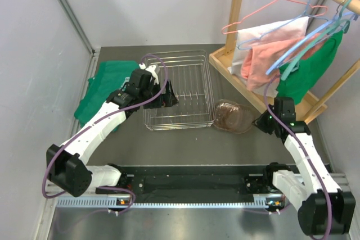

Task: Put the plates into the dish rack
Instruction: Insert the plate into the dish rack.

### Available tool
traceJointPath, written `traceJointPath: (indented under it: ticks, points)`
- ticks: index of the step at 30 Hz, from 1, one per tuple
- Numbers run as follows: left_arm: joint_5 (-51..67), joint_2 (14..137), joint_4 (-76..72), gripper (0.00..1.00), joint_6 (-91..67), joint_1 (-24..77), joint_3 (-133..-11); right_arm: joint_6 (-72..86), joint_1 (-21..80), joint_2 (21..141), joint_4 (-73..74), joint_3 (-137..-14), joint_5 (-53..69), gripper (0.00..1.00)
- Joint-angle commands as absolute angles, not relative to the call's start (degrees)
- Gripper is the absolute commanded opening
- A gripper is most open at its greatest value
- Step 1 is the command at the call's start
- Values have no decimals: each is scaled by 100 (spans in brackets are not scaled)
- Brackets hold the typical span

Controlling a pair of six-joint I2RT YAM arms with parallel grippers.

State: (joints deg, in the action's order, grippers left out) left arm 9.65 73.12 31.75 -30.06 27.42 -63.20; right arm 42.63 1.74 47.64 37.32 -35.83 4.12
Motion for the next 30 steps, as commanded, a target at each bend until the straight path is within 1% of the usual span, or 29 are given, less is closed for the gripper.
traceJointPath:
  ticks: [1, 10, 17, 25, 27, 30]
  points:
    - [1046, 7242, 2900, 99, -3032, 2716, -6504, 4140, 158, 5229, 2761, -3525, 589, 0]
    - [1011, 7207, 2918, 99, -3067, 2725, -6486, 4025, 501, 6011, 2241, -3674, 484, 0]
    - [984, 7225, 2936, 99, -3059, 2725, -6486, 3929, 659, 6451, 2048, -3744, 439, 13]
    - [976, 7260, 2927, 99, -3067, 2716, -6460, 3850, 686, 6688, 1793, -3788, 448, 21]
    - [976, 7277, 2927, 99, -3076, 2725, -6451, 3823, 694, 6741, 1741, -3806, 457, 21]
    - [967, 7269, 2927, 99, -3067, 2716, -6442, 3806, 712, 6864, 1731, -3823, 457, 18]
